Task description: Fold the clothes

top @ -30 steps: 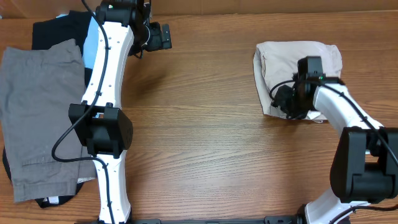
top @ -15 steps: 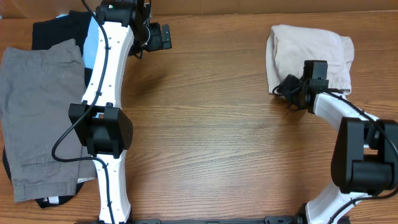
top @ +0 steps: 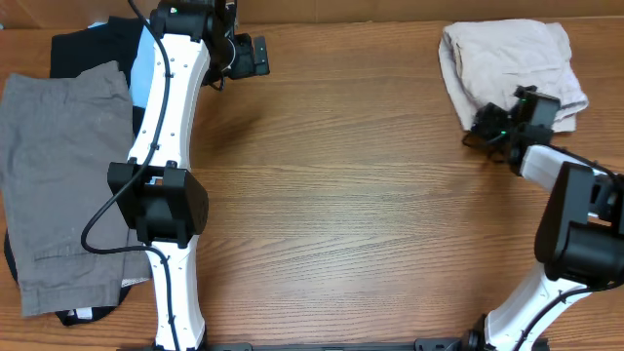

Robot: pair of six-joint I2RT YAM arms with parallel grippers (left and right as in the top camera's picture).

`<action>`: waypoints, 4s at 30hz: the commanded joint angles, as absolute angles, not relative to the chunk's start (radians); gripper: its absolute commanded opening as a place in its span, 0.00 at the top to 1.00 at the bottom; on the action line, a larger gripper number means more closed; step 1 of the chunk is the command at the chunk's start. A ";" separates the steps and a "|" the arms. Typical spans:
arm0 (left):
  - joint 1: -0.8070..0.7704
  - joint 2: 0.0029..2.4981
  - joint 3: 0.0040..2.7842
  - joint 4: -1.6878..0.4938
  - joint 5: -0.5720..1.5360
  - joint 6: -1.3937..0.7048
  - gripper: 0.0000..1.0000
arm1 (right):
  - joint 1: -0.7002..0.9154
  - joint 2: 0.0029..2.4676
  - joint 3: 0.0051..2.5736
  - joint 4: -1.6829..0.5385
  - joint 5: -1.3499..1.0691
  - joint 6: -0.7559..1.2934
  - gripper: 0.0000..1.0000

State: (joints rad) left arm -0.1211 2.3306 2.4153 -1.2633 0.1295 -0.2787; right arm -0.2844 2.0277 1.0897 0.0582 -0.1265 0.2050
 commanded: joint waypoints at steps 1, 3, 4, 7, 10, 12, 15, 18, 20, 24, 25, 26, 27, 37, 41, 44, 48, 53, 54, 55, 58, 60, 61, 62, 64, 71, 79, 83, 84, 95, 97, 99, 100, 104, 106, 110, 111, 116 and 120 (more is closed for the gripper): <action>-0.125 2.328 2.436 -1.251 0.120 -0.258 0.00 | -0.334 2.120 1.074 0.003 -0.051 0.070 0.27; -0.125 2.328 2.436 -1.249 0.120 -0.258 0.00 | -0.334 2.120 1.096 -0.006 -0.062 0.070 0.24; -0.125 2.328 2.436 -1.248 0.120 -0.258 0.00 | -0.331 2.120 1.105 -0.011 -0.075 0.070 0.23; -0.125 2.328 2.436 -1.249 0.120 -0.258 0.00 | -0.326 2.119 1.138 -0.046 -0.131 0.072 0.21; -0.125 2.328 2.436 -1.249 0.120 -0.258 0.00 | -0.317 2.119 1.179 -0.105 -0.175 0.075 0.21; -0.125 2.328 2.436 -1.250 0.120 -0.258 0.00 | -0.303 2.119 1.200 -0.138 -0.176 0.075 0.21; -0.125 2.328 2.436 -1.253 0.120 -0.258 0.00 | -0.277 2.119 1.206 -0.161 -0.175 0.075 0.21; -0.125 2.328 2.436 -1.256 0.120 -0.258 0.00 | -0.248 2.119 1.206 -0.171 -0.174 0.078 0.22; -0.125 2.328 2.436 -1.258 0.120 -0.258 0.00 | -0.227 2.119 1.206 -0.173 -0.173 0.079 0.21; -0.125 2.328 2.436 -1.257 0.120 -0.258 0.00 | -0.191 2.119 1.206 -0.173 -0.163 0.101 0.22; -0.125 2.328 2.436 -1.258 0.120 -0.258 0.00 | -0.184 2.119 1.206 -0.173 -0.158 0.107 0.22; -0.125 2.328 2.436 -1.258 0.120 -0.258 0.00 | -0.177 2.119 1.206 -0.171 -0.158 0.108 0.22; -0.125 2.328 2.436 -1.258 0.120 -0.258 0.00 | -0.173 2.119 1.206 -0.171 -0.158 0.108 0.22; -0.125 2.328 2.436 -1.258 0.120 -0.258 0.00 | -0.169 2.067 1.237 -0.260 -0.158 0.130 0.11; -0.125 2.328 2.436 -1.259 0.120 -0.258 0.00 | -0.171 1.951 1.330 -0.437 -0.154 0.123 0.00; -0.125 2.328 2.436 -1.259 0.120 -0.258 0.00 | -0.171 1.849 1.416 -0.585 -0.155 0.123 0.00; -0.125 2.328 2.436 -1.259 0.120 -0.258 0.00 | -0.169 1.726 1.551 -0.799 -0.155 0.122 0.00; -0.125 2.328 2.436 -1.259 0.120 -0.258 0.00 | -0.162 1.600 1.699 -1.005 -0.158 0.123 0.00; -0.125 2.328 2.436 -1.259 0.120 -0.258 0.00 | -0.162 1.570 1.725 -1.038 -0.159 0.123 0.00; -0.125 2.328 2.436 -1.259 0.120 -0.258 0.00 | -0.162 1.549 1.742 -1.059 -0.159 0.123 0.00; -0.125 2.328 2.436 -1.259 0.120 -0.258 0.00 | -0.162 1.477 1.771 -1.105 -0.173 0.151 0.00; -0.125 2.328 2.436 -1.259 0.120 -0.258 0.00 | -0.162 1.433 1.771 -1.115 -0.197 0.157 0.00; -0.125 2.328 2.436 -1.259 0.120 -0.258 0.00 | -0.162 1.403 1.771 -1.130 -0.207 0.157 0.00; -0.125 2.328 2.436 -1.259 0.120 -0.258 0.00 | -0.162 1.387 1.771 -1.147 -0.212 0.157 0.00; -0.125 2.328 2.436 -1.259 0.120 -0.258 0.00 | -0.162 1.364 1.771 -1.187 -0.234 0.157 0.00; -0.125 2.328 2.436 -1.259 0.120 -0.258 0.00 | -0.162 1.341 1.771 -1.331 -0.324 0.157 0.00; -0.125 2.328 2.436 -1.259 0.120 -0.258 0.00 | -0.162 1.342 1.769 -1.361 -0.329 0.157 0.00; -0.125 2.328 2.436 -1.259 0.120 -0.258 0.00 | -0.162 1.342 1.769 -1.354 -0.346 0.159 0.00; -0.125 2.328 2.436 -1.259 0.120 -0.258 0.00 | -0.162 1.342 1.769 -1.348 -0.345 0.158 0.00; -0.125 2.328 2.436 -1.259 0.120 -0.258 0.00 | -0.162 1.342 1.768 -1.302 -0.343 0.158 0.00; -0.125 2.328 2.436 -1.259 0.120 -0.258 0.00 | -0.162 1.342 1.768 -1.300 -0.342 0.158 0.00; -0.125 2.328 2.436 -1.259 0.120 -0.258 0.00 | -0.157 1.340 1.768 -1.294 -0.350 0.165 0.00; -0.125 2.328 2.436 -1.259 0.120 -0.258 0.00 | -0.153 1.340 1.768 -1.290 -0.362 0.165 0.00; -0.125 2.328 2.436 -1.259 0.120 -0.258 0.00 | -0.136 1.341 1.768 -1.258 -0.387 0.165 0.00; -0.125 2.328 2.436 -1.259 0.120 -0.258 0.00 | -0.130 1.342 1.768 -1.235 -0.381 0.163 0.00; -0.125 2.328 2.436 -1.259 0.120 -0.258 0.00 | -0.130 1.340 1.768 -1.235 -0.331 0.164 0.00; -0.125 2.328 2.436 -1.259 0.120 -0.258 0.00 | -0.130 1.336 1.768 -1.235 -0.307 0.164 0.00; -0.125 2.328 2.436 -1.259 0.120 -0.258 0.00 | -0.130 1.283 1.736 -1.158 -0.211 0.164 0.00; -0.125 2.328 2.436 -1.259 0.120 -0.258 0.00 | -0.130 1.159 1.586 -0.954 -0.202 0.164 0.00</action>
State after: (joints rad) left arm -0.1211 2.3306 2.4153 -1.2594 0.1295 -0.2787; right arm -0.1356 1.2694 1.6711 -1.0283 -0.2420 0.1608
